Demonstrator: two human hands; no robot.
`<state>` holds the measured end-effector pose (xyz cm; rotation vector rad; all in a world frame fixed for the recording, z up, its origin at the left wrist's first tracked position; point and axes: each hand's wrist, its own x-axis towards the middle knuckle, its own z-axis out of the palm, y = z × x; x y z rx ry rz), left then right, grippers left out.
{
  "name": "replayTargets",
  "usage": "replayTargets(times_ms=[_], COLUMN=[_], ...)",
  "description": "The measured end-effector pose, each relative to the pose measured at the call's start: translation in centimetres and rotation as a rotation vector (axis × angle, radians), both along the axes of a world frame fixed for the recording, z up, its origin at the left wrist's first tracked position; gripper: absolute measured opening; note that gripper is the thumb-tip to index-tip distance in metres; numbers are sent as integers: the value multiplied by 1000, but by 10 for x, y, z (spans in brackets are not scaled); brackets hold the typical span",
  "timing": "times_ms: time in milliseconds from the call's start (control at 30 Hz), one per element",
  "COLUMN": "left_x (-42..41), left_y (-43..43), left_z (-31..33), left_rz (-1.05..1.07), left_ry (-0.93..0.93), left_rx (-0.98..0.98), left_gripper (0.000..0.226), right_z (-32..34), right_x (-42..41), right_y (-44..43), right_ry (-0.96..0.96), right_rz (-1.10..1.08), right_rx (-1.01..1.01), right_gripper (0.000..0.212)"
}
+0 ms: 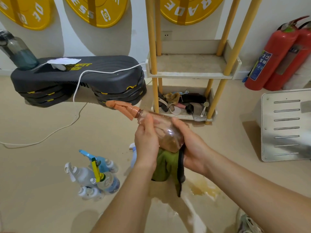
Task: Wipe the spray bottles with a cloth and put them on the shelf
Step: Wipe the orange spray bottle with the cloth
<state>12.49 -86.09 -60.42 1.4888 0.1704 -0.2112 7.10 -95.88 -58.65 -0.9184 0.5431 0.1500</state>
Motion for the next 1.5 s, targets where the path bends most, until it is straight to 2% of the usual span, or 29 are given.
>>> replayTargets(times_ms=[67, 100, 167, 267, 333, 433, 533, 600, 667, 700, 767, 833, 900, 933, 1000, 1067, 1133, 1233, 1300, 1333, 1400, 1467, 1500], left_x=[1, 0, -1, 0, 1, 0, 1, 1, 0, -2, -6, -8, -7, -6, -4, -7, -11, -17, -19, -20, -22, -21, -20], left_y=[10, 12, 14, 10, 7, 5, 13, 18, 20, 20, 18, 14, 14, 16, 18, 17, 16, 16, 21, 24, 30, 35, 36], left_z=[4, 6, 11, 23, 26, 24, 25, 27, 28, 31, 34, 34, 32, 34, 37, 37, 37, 40, 44, 47, 50, 49, 48], left_rz=[-85, -91, -77, -84, -37, 5, -51, -106, -169, -198, -270, -311, -312, -296, -227, -111, 19, -3, -146, -217, -304, -335, -328], left_ry=[-21, 10, 175, 458, 481, 382, 344, 278, 174, 130, 53, -6, -23, -18, -9, 46, 106, 41, -85, -131, -151, -121, -98], left_rx=[35, -5, -174, -505, -633, -577, -589, -603, -586, -576, -537, -442, -317, -206, -25, -54, -171, -217, -182, -188, -307, -445, -478], left_gripper=[41, 40, 38, 61, 63, 53, 57, 40, 16, 11, 20, 25, 25, 30, 37, 26, 15, 22, 23, 23, 26, 27, 26], right_z=[2, 3, 2, -4, -8, -4, 7, 15, 22, 26, 32, 32, 29, 27, 24, 24, 24, 20, 19, 19, 23, 24, 23], right_x=[1, 2, 2, -5, -8, -10, -14, -18, -19, -19, -20, -21, -20, -19, -19, -21, -20, -13, -10, -9, -11, -13, -14], right_y=[-1, -2, -5, -2, 1, 0, -9, -15, -20, -21, -22, -22, -20, -19, -14, -8, -4, -10, -15, -18, -23, -22, -20], right_ry=[-93, -141, -262, -441, -494, -487, -419, -393, -363, -346, -309, -288, -242, -213, -169, -168, -204, -229, -263, -286, -314, -315, -311], right_rz=[-36, -64, -62, 55, 98, 129, 275, 338, 377, 406, 475, 502, 477, 455, 436, 458, 536, 715, 750, 755, 788, 766, 720], right_rx=[-184, -353, -734, -1113, -1161, -1074, -967, -888, -761, -660, -504, -494, -595, -715, -1122, -1451, -1531, -1368, -1106, -972, -734, -562, -546], right_gripper=[30, 36, 55, 75, 84, 84, 87, 86, 80, 74, 58, 49, 53, 60, 77, 82, 89, 92, 89, 78, 58, 55, 54])
